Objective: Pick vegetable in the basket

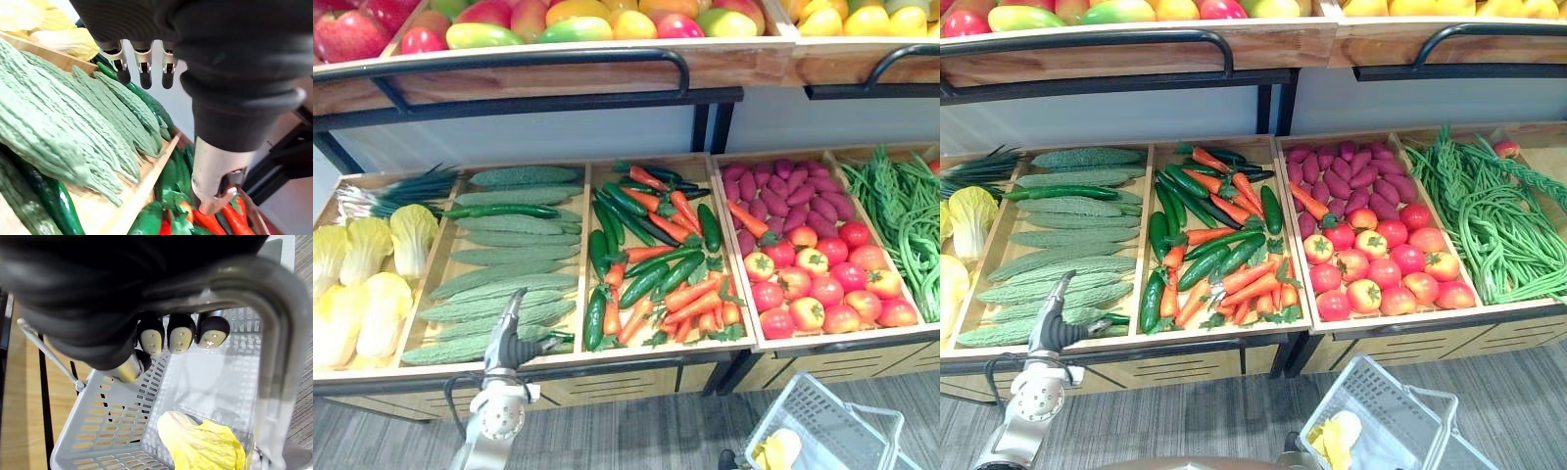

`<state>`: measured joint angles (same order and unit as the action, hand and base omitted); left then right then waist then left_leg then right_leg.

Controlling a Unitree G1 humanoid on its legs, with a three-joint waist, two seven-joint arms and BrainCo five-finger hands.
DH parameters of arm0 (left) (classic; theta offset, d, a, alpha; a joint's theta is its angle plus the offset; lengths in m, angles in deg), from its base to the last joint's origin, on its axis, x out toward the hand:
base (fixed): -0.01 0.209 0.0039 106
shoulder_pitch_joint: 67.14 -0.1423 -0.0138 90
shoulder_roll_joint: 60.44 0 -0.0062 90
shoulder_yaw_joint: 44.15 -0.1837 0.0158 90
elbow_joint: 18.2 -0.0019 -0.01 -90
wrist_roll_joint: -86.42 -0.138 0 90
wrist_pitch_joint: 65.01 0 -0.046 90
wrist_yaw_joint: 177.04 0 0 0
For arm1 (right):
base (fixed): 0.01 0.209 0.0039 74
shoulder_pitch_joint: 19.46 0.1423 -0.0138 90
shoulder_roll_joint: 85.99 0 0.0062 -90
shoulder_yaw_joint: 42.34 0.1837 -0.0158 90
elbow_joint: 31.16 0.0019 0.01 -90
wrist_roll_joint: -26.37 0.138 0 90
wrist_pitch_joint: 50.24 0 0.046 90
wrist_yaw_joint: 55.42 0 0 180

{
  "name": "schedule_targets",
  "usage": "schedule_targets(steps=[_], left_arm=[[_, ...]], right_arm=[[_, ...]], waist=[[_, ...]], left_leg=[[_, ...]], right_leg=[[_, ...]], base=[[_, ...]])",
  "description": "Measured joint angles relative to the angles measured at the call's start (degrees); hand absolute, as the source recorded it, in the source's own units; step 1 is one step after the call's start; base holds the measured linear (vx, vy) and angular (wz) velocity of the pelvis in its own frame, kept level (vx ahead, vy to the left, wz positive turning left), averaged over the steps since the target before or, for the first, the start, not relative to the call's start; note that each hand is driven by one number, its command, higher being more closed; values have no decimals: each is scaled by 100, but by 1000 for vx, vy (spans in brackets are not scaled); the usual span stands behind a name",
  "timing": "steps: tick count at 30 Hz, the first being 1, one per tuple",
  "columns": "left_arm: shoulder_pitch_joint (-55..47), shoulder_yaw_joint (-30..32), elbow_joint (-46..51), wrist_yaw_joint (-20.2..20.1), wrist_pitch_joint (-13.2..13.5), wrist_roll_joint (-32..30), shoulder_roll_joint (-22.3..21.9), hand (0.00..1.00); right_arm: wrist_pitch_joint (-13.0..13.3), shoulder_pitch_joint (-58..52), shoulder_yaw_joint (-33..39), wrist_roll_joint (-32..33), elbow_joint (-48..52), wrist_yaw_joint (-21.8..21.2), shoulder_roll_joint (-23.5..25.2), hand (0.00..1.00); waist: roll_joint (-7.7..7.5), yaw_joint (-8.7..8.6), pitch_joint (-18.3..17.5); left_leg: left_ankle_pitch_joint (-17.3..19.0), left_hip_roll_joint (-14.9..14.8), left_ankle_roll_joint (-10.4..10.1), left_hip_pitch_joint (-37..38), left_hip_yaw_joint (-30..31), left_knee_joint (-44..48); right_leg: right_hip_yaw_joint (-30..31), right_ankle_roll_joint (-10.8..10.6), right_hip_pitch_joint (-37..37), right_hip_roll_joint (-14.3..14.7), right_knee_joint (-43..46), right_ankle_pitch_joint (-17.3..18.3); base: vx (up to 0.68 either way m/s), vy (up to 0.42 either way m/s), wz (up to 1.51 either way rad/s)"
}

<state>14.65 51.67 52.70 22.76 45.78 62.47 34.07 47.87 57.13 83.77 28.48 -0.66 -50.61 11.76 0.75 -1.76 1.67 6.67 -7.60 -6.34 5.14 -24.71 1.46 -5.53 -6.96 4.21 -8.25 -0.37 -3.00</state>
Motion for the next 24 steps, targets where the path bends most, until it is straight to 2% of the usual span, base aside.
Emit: schedule_targets(steps=[5,9,13,16,19,24], left_arm=[[-5,-553,385,-98,98,-198,216,0],[41,-1092,470,-244,161,-211,288,0],[431,-1641,465,-275,180,-220,394,0],[647,-1879,445,-303,195,-217,417,0],[795,-1963,283,-428,216,-216,460,0],[1128,-2161,6,-462,217,-216,465,0]], right_arm=[[-46,-7,421,2,-214,87,-24,100],[-93,11,652,-4,-217,121,-161,100],[-171,133,800,-216,-215,130,-226,100],[-171,175,763,-262,-209,221,-228,100],[-170,259,569,-529,-172,225,-230,100],[-170,237,363,-818,-166,218,-234,100]], waist=[[8,-13,-9],[119,-34,-76],[113,-141,-80],[112,-165,-78],[116,-290,-76],[140,-324,-20]], left_leg=[[-11,5,-16,16,-7,-38],[-43,-3,-11,149,-181,-150],[-21,3,-39,339,-455,-240],[50,-9,-78,449,-766,-250],[123,-3,-107,534,-1097,-240],[173,0,-153,631,-1397,-232]], right_leg=[[5,40,-53,4,-132,-43],[150,-4,-57,34,-154,-98],[384,-15,-55,91,-154,-109],[650,-22,-11,169,-161,-134],[959,-50,127,244,-147,-159],[1256,-64,184,301,-135,-171]], base=[[-62,-21,-1],[22,-18,-20],[7,-7,-33],[-2,-14,-46],[10,-21,-51],[-5,-27,-34]])
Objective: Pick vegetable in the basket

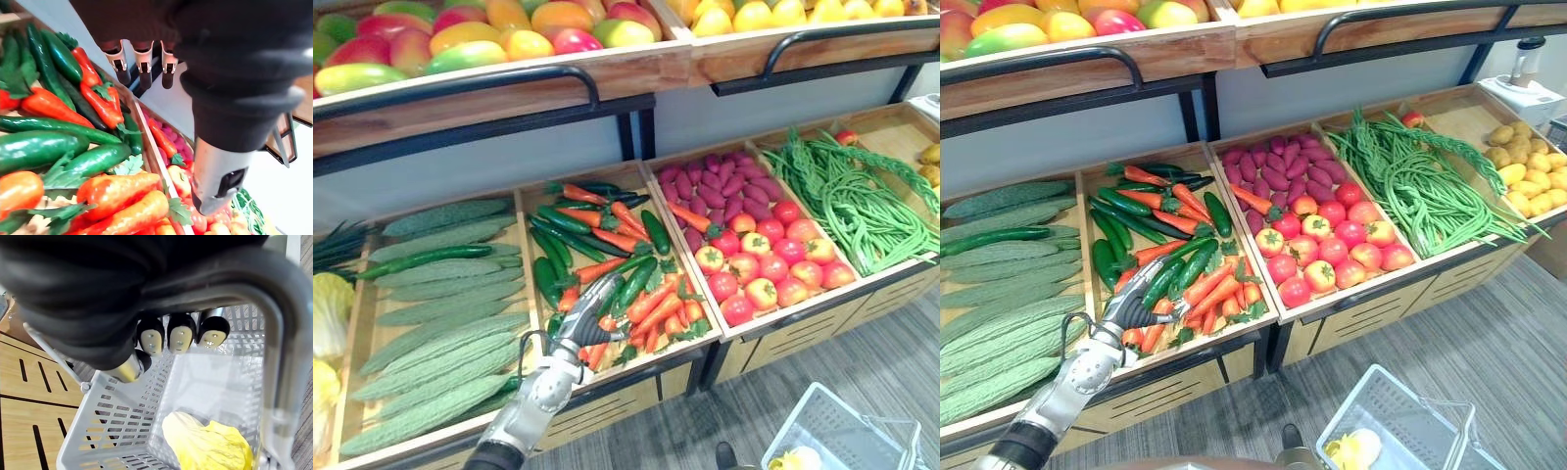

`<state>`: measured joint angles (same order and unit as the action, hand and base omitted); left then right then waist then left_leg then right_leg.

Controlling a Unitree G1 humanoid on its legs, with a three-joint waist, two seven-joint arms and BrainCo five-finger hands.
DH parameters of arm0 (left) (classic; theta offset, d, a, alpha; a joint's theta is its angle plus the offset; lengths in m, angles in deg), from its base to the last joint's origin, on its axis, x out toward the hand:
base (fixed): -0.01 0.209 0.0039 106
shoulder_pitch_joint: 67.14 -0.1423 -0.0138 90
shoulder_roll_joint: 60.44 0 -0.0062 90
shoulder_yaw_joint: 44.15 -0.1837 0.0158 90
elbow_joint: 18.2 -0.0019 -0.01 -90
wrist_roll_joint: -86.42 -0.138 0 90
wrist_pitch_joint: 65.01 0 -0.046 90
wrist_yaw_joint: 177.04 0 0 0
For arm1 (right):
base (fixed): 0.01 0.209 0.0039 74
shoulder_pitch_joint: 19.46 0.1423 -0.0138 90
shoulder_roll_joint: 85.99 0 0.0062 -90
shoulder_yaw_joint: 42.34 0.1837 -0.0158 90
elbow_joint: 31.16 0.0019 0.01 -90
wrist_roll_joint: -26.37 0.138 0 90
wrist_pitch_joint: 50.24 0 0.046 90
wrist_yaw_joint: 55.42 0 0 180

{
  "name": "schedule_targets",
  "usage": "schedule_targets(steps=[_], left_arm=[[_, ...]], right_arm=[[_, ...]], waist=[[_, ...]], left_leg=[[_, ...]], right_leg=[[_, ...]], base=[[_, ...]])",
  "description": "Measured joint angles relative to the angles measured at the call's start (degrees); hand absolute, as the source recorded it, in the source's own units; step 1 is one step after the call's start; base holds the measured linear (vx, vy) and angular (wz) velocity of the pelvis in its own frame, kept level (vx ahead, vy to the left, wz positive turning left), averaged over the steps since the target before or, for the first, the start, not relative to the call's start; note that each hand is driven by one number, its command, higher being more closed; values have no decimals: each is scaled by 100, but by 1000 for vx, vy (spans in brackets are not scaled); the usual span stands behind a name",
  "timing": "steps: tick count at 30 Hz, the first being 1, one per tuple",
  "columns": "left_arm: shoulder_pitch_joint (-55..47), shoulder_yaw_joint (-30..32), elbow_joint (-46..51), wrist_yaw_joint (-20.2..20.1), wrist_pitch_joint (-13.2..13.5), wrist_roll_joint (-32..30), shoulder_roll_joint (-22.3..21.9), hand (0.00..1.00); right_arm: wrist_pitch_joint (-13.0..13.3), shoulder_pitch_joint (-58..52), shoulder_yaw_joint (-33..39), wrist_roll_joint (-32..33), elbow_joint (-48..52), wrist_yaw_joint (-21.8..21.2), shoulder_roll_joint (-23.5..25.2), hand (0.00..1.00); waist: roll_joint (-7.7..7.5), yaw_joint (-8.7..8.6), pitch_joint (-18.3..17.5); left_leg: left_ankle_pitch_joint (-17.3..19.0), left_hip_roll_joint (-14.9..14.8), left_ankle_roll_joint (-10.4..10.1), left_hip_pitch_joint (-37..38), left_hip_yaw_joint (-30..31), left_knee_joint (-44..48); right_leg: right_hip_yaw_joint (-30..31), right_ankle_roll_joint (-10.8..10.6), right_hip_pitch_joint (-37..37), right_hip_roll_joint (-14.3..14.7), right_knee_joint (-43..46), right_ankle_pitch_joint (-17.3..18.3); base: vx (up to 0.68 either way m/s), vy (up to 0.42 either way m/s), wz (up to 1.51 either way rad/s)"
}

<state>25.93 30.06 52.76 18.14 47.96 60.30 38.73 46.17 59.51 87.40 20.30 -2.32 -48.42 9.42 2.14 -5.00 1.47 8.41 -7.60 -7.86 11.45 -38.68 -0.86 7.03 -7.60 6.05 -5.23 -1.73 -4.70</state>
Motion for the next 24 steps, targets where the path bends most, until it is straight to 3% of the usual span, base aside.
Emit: schedule_targets(steps=[2,13,24], left_arm=[[41,-21,-22,-14,-1,0,0,0],[631,-482,-896,-46,-132,-243,-31,0],[1146,-611,-1834,-36,-536,-681,-191,0]], right_arm=[[1,28,-48,-58,25,0,-1,100],[3,-1,-424,-82,452,2,-30,100],[2,19,-418,-82,475,14,-102,100]], waist=[[-12,-105,31],[48,-114,238],[101,-122,258]], left_leg=[[16,0,-11,-12,-33,4],[56,-13,-60,44,-291,61],[62,14,-52,-41,-205,88]], right_leg=[[38,0,78,15,44,0],[273,-1,201,96,207,3],[221,-8,285,40,246,1]], base=[[-9,-47,-14],[-57,-46,-12],[-20,-30,3]])
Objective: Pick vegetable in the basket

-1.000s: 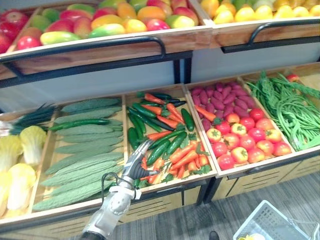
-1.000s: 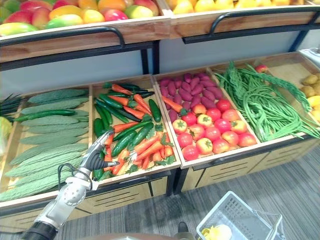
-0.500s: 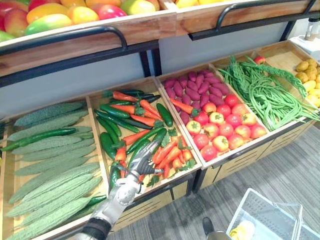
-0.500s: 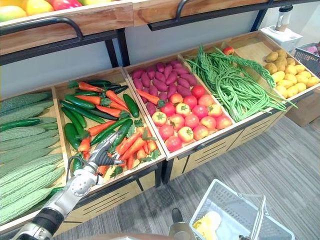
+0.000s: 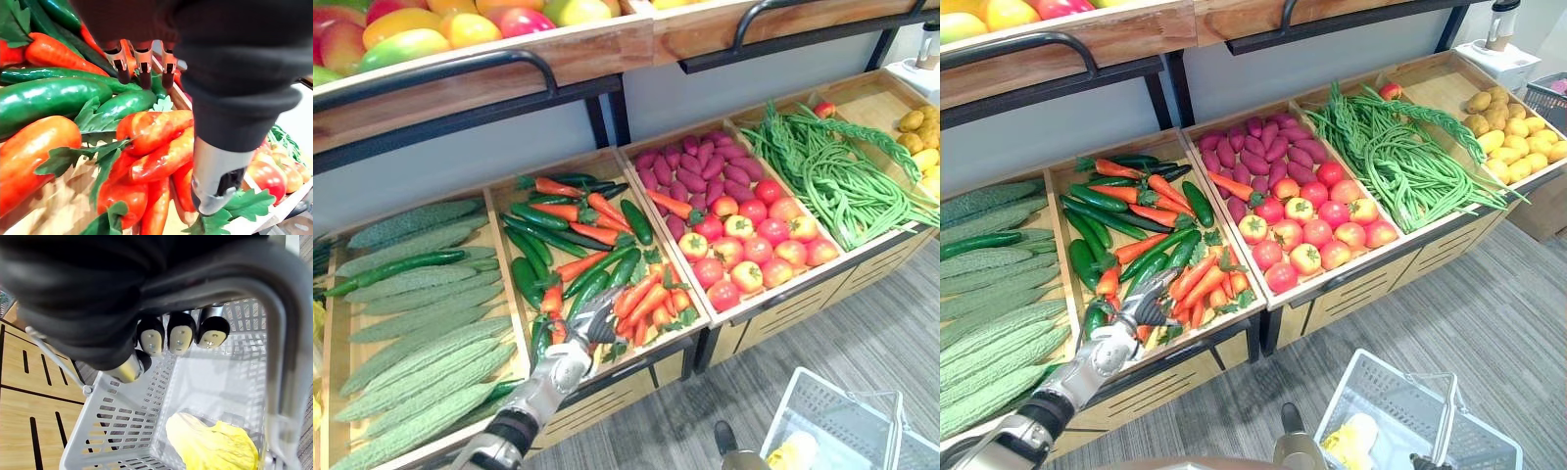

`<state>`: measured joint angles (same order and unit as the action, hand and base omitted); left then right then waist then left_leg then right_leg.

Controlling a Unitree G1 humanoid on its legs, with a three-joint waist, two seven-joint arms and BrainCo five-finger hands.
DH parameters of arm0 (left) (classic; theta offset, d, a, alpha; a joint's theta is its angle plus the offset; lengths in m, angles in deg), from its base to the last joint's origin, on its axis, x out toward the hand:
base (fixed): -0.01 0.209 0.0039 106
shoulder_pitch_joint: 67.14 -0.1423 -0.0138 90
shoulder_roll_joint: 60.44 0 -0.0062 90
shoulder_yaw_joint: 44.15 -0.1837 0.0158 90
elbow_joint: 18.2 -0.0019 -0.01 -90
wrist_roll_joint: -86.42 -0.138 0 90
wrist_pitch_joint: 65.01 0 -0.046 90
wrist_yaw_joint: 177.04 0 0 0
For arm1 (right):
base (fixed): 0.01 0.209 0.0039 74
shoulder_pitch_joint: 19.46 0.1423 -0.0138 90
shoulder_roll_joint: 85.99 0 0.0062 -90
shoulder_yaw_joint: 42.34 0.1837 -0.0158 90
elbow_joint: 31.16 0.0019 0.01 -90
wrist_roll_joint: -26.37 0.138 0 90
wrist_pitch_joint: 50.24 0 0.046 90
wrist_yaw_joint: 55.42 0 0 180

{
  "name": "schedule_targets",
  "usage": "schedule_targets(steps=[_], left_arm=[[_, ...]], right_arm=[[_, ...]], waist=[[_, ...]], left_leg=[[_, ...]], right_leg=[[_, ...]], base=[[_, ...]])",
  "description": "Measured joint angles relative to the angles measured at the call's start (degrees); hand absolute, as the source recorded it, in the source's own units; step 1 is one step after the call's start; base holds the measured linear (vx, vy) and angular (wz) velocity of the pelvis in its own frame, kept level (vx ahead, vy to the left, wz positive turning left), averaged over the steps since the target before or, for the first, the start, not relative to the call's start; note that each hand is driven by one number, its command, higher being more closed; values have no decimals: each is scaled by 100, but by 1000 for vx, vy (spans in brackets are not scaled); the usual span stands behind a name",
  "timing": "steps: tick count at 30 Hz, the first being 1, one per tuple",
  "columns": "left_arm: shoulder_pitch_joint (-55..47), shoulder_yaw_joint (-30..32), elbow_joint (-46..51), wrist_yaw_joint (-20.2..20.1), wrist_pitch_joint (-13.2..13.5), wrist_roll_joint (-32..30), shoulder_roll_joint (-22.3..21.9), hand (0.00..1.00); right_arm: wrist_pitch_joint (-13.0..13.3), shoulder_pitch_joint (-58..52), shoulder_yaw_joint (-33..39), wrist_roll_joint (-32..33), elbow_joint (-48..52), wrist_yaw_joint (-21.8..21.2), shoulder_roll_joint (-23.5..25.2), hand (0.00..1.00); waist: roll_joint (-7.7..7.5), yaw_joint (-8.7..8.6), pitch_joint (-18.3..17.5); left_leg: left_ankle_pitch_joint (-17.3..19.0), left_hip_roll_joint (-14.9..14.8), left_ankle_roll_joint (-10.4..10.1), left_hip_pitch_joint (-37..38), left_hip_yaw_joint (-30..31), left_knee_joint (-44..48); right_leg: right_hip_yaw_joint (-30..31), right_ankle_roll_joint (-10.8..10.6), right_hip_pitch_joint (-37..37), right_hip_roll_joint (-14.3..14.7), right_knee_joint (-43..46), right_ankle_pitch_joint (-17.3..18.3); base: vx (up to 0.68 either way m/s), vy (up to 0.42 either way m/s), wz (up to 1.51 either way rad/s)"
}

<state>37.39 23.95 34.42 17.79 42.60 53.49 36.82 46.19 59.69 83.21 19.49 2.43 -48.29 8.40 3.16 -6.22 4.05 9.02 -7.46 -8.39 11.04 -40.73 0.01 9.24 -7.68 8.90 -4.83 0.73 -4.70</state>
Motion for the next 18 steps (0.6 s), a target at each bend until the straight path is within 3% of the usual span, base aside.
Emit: schedule_targets(steps=[8,18], left_arm=[[226,-18,-462,130,-322,-436,-106,0],[747,-19,-868,249,-572,-448,-479,0]], right_arm=[[0,133,4,1,-9,76,0,100],[-36,242,181,3,-84,186,0,100]], waist=[[-46,-108,75],[43,-133,184]], left_leg=[[-11,15,15,-73,96,5],[-12,21,15,-92,121,-9]], right_leg=[[-89,-1,10,-50,-8,0],[-116,-4,11,-60,-44,-2]], base=[[-32,-33,7],[-20,-37,1]])
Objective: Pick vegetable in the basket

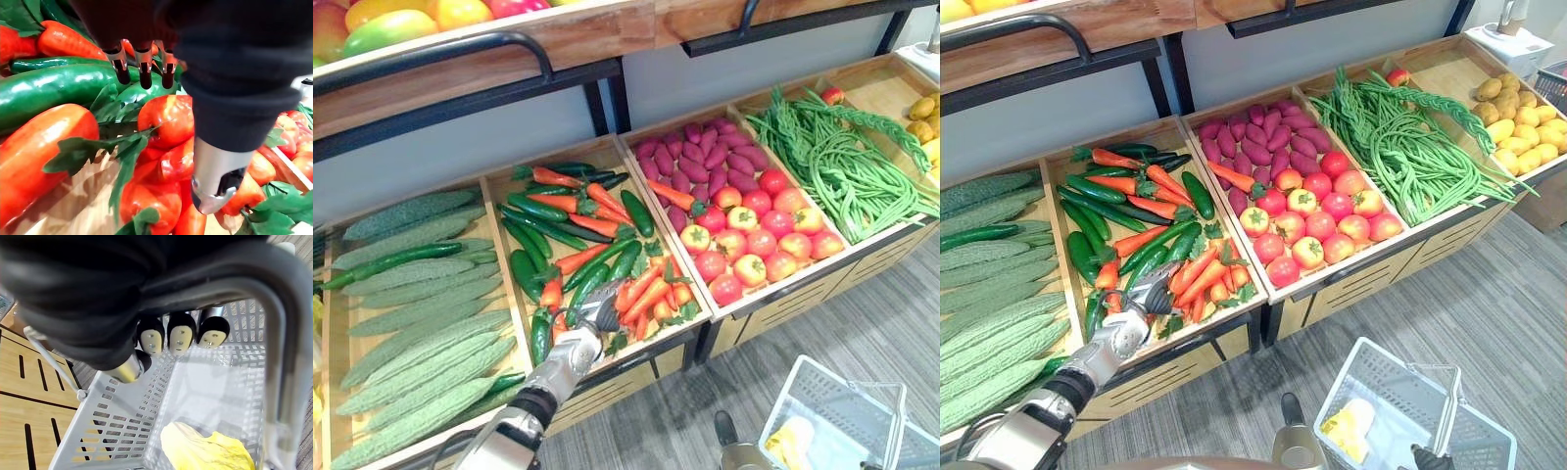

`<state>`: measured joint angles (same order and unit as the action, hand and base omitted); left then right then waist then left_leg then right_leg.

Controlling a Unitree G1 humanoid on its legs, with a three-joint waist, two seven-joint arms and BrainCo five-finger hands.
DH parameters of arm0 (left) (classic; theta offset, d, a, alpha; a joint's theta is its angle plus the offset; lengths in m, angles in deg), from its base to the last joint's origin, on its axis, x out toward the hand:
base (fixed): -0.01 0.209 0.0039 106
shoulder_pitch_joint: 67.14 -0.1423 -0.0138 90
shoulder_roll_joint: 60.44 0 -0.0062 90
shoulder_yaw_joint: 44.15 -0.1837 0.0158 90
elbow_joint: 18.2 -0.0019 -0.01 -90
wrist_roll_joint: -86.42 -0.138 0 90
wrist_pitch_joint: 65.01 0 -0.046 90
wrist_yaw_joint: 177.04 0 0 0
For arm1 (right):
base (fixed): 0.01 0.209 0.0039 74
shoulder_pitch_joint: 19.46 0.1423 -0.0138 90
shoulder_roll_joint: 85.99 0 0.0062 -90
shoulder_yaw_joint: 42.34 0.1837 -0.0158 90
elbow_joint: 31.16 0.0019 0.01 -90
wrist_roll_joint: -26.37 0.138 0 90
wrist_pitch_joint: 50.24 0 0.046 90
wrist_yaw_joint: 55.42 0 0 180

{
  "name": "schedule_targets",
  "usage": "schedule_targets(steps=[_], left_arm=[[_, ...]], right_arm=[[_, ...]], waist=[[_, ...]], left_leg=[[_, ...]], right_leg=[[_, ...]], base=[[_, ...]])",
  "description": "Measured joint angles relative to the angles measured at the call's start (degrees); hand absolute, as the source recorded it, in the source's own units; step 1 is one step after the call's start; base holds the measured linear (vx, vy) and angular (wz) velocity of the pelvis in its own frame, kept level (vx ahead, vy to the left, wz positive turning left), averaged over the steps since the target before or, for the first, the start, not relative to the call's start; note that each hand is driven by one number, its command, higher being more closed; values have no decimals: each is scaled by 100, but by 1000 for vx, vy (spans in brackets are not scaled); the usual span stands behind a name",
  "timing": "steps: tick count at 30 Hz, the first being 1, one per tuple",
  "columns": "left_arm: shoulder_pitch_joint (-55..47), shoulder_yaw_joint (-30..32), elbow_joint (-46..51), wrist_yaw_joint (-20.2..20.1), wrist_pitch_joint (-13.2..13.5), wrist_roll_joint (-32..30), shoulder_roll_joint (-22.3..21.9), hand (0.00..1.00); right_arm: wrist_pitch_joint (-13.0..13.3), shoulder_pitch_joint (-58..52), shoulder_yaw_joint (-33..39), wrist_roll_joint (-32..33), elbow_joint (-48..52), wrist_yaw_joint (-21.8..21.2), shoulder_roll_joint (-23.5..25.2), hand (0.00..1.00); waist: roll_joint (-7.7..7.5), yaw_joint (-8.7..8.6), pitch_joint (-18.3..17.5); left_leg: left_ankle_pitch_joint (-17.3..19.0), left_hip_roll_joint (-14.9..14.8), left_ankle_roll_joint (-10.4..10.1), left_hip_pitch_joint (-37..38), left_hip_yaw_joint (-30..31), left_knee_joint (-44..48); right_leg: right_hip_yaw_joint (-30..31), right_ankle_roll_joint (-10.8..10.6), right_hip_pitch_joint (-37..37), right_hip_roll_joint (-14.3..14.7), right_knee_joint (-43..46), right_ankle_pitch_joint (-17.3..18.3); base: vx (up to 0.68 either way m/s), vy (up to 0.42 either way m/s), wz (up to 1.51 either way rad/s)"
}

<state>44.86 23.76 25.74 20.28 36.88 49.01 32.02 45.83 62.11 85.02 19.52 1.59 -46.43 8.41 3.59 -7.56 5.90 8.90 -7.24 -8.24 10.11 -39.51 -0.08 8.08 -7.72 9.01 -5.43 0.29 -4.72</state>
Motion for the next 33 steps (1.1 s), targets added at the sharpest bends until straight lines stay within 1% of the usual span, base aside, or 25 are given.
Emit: schedule_targets(steps=[8,11,14,16,19,23,24,26,28,30,32,33], left_arm=[[311,0,-227,30,-124,5,-158,0],[368,1,-247,31,-158,3,-226,0],[519,10,-518,41,-251,-8,-276,0],[579,28,-575,53,-286,-174,-277,0],[621,87,-683,160,-332,-407,-283,0],[724,278,-831,240,-374,-435,-347,0],[755,297,-876,255,-383,-446,-355,100],[761,357,-877,266,-384,-473,-357,100],[825,455,-878,281,-386,-665,-363,100],[944,500,-959,269,-497,-664,-363,100],[987,514,-1058,232,-512,-662,-363,100],[986,614,-1116,230,-592,-661,-371,100]], right_arm=[[-52,75,110,4,-152,46,0,100],[-70,121,243,5,-198,47,0,100],[-79,163,285,8,-217,49,0,100],[-79,182,285,8,-217,52,0,100],[-79,268,286,8,-217,52,0,100],[-79,309,286,8,-217,53,0,100],[-79,323,287,8,-218,56,0,100],[-79,354,287,8,-218,69,0,100],[-79,385,287,8,-219,76,-2,100],[-79,410,284,8,-219,76,-5,100],[-79,426,281,7,-221,76,-29,100],[-79,439,276,6,-221,76,-58,100]], waist=[[3,-30,7],[28,-38,34],[46,-54,76],[42,-63,101],[18,-133,148],[23,-134,159],[17,-144,178],[34,-163,209],[47,-164,235],[50,-165,237],[51,-166,237],[51,-172,237]], left_leg=[[-1,11,-2,-28,-50,-26],[-1,11,-2,-42,-51,-27],[-1,8,-2,-49,-52,-25],[-1,6,-2,-51,-53,-23],[0,6,-3,-78,-57,-8],[1,-1,-5,-113,-101,7],[3,-7,-7,-113,-109,10],[4,-12,-9,-108,-123,12],[5,-13,-11,-111,-137,14],[11,-24,-20,-114,-162,16],[17,-30,-29,-114,-206,17],[20,-30,-33,-149,-221,17]], right_leg=[[31,-6,68,8,-2,-4],[31,-7,79,9,-5,-5],[31,-8,88,11,-6,-5],[31,-8,88,12,-5,-6],[39,-18,109,10,-17,-12],[85,-27,167,34,-13,-21],[93,-27,172,43,-14,-21],[107,-27,174,53,-16,-21],[118,-27,183,69,-19,-22],[134,-28,195,84,-28,-22],[160,-28,217,90,-29,-22],[178,-29,262,96,-27,-22]], base=[[-21,-41,-3],[-18,-41,0],[-11,-21,0],[0,0,0],[0,0,0],[-23,-41,-7],[-28,-60,-6],[-23,-48,-4],[-24,-42,-3],[-34,-55,-6],[-24,-37,-10],[-15,-28,-6]])
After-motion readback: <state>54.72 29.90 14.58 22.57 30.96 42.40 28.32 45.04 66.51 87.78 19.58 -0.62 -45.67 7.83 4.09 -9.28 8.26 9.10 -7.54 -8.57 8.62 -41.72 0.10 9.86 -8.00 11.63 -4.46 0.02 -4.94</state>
